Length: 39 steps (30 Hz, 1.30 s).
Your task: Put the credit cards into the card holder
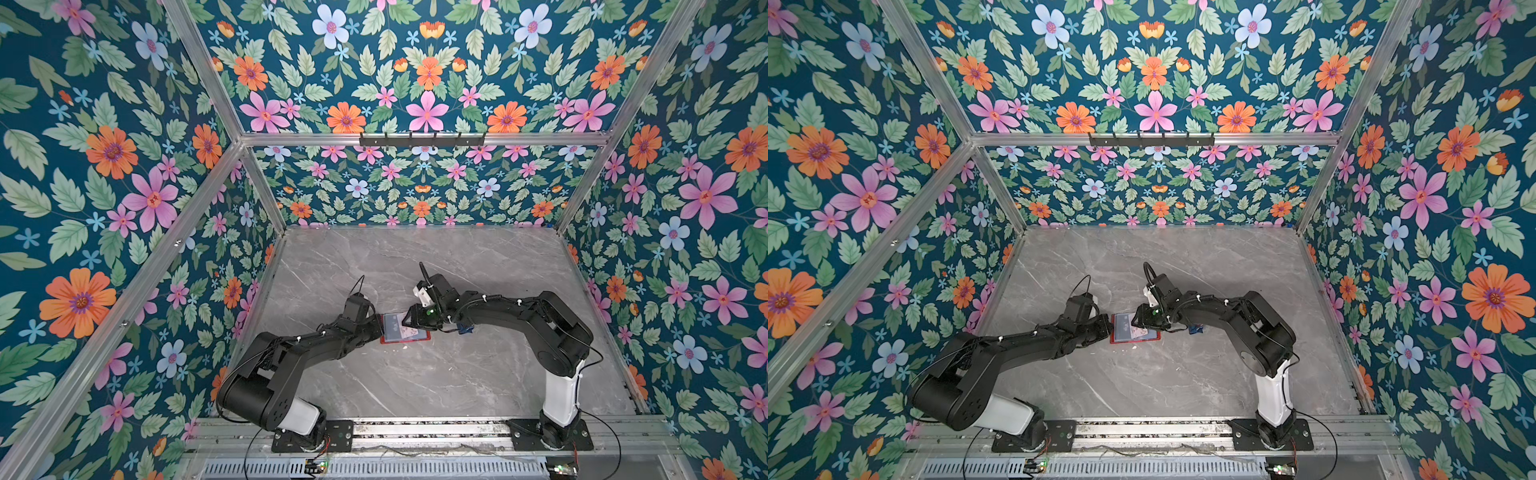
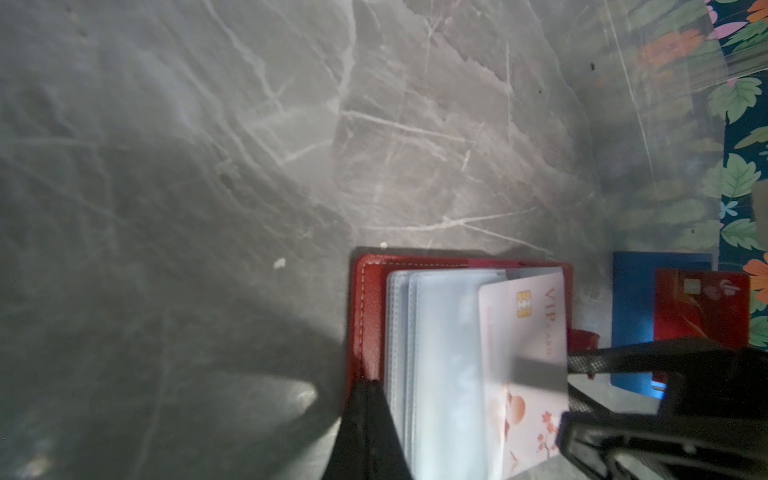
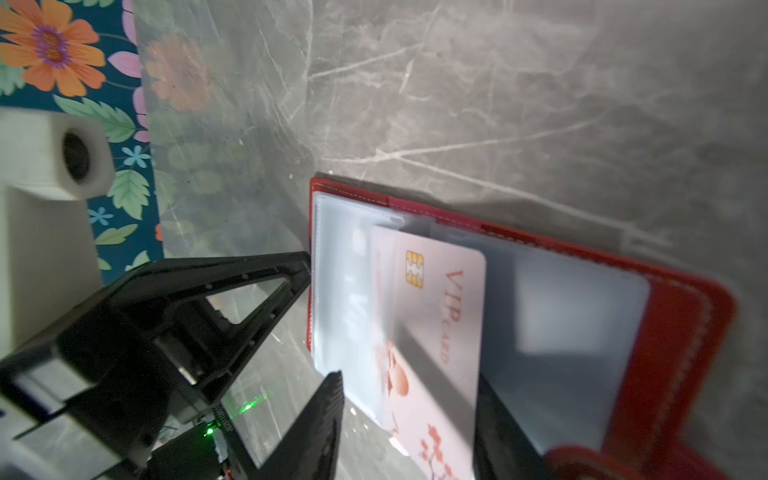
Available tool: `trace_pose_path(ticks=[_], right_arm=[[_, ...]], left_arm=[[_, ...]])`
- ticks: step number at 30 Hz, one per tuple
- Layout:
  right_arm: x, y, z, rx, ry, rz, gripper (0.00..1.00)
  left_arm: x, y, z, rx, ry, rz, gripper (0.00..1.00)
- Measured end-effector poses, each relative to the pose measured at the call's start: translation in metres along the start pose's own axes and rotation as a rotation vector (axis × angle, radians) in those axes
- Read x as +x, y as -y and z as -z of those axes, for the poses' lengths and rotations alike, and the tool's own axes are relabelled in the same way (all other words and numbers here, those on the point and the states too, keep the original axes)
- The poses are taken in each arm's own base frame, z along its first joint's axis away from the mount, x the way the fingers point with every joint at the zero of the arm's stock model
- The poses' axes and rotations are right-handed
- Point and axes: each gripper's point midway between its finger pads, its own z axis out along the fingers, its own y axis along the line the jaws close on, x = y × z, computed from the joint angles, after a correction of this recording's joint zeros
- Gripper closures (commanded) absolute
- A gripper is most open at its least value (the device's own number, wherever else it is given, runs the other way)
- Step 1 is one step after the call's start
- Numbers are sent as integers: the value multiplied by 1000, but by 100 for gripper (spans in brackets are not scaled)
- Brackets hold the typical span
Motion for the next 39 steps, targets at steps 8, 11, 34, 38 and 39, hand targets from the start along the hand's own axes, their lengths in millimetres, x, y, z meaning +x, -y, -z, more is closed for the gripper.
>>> trace_pose_path(ticks=[8, 11, 34, 38, 39], right_arm=[[-3, 9, 9, 132, 21, 57, 46], [-4, 13, 12, 177, 27, 65, 56], [4, 31, -1, 341, -48, 96, 90], [4, 29, -3, 330, -57, 98, 88], [4, 27, -4, 322, -60, 98, 87]], left_arm=[[0, 0, 0, -4, -5, 0, 96], [0, 0, -1, -5, -6, 0, 96], [1, 1, -2, -4, -3, -7, 96], [1, 1, -2, -4, -2, -7, 96], [1, 1, -2, -4, -3, -7, 96]])
